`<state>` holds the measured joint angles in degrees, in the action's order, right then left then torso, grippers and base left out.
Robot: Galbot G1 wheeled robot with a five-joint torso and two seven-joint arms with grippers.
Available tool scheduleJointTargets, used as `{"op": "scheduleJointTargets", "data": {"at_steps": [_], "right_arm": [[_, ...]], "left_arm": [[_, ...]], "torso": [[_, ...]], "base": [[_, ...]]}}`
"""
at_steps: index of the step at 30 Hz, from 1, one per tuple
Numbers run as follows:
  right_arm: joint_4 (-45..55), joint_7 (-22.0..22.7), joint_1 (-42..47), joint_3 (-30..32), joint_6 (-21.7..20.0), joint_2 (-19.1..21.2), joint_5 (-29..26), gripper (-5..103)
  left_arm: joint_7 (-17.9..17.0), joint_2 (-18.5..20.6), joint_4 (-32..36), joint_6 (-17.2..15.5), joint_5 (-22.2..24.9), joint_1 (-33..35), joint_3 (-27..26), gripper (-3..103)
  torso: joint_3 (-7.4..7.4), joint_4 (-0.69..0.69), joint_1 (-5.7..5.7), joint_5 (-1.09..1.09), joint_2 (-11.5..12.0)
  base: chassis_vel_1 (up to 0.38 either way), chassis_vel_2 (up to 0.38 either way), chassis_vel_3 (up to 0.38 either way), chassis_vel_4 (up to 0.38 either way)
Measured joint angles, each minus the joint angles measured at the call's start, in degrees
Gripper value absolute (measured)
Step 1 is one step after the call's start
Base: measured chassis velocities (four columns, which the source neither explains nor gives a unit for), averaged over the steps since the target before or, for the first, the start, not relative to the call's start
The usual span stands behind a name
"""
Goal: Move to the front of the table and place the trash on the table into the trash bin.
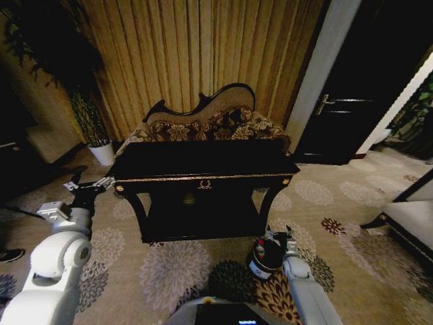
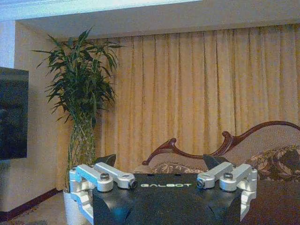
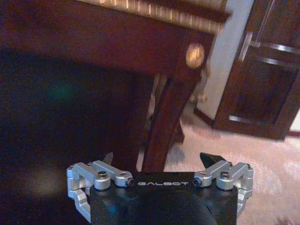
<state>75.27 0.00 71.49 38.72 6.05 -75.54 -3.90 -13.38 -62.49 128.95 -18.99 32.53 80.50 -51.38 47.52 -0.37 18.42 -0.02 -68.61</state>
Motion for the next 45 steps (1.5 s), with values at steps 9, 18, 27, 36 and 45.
{"op": "scheduleJointTargets", "data": {"at_steps": [9,18,27,36,45], "right_arm": [[18.14,0.0,4.37,-1.01,3.96,-0.98,-2.87,100],[27.32,0.0,7.04,-2.26,-0.77,-1.61,-2.18,100],[26.7,0.0,8.14,-1.55,-0.23,-2.37,-0.67,100],[25.89,0.0,8.64,-0.37,0.96,-1.85,-1.22,100],[25.7,0.0,9.14,0.6,1.25,-0.85,-2.48,100]], "left_arm": [[-0.23,-0.84,-0.23,0.72,-2.08,0.29,1.39,100],[-0.24,-0.99,-0.34,0.9,-2.26,0.16,1.26,100],[-0.36,-0.42,0.2,1.01,-2.38,0.92,0.29,100],[-0.36,-0.1,0.61,1.02,-2.36,1.06,-0.1,100],[-0.39,-0.11,0.87,0.99,-2.36,1.06,-0.11,100]], "torso": [[-0.01,0.0,0.0,-0.01,0.0],[0.0,0.0,0.0,0.0,0.0],[0.0,0.0,0.01,0.02,0.01],[0.0,0.0,-0.01,0.01,0.0],[-0.01,0.0,-0.03,0.01,-0.01]], "base": [[0.0,0.0,0.0,0.0],[0.0,0.0,0.0,0.0],[0.021,-0.034,-0.031,0.026],[0.184,-0.19,-0.202,0.197],[0.245,-0.24,-0.244,0.235]]}}
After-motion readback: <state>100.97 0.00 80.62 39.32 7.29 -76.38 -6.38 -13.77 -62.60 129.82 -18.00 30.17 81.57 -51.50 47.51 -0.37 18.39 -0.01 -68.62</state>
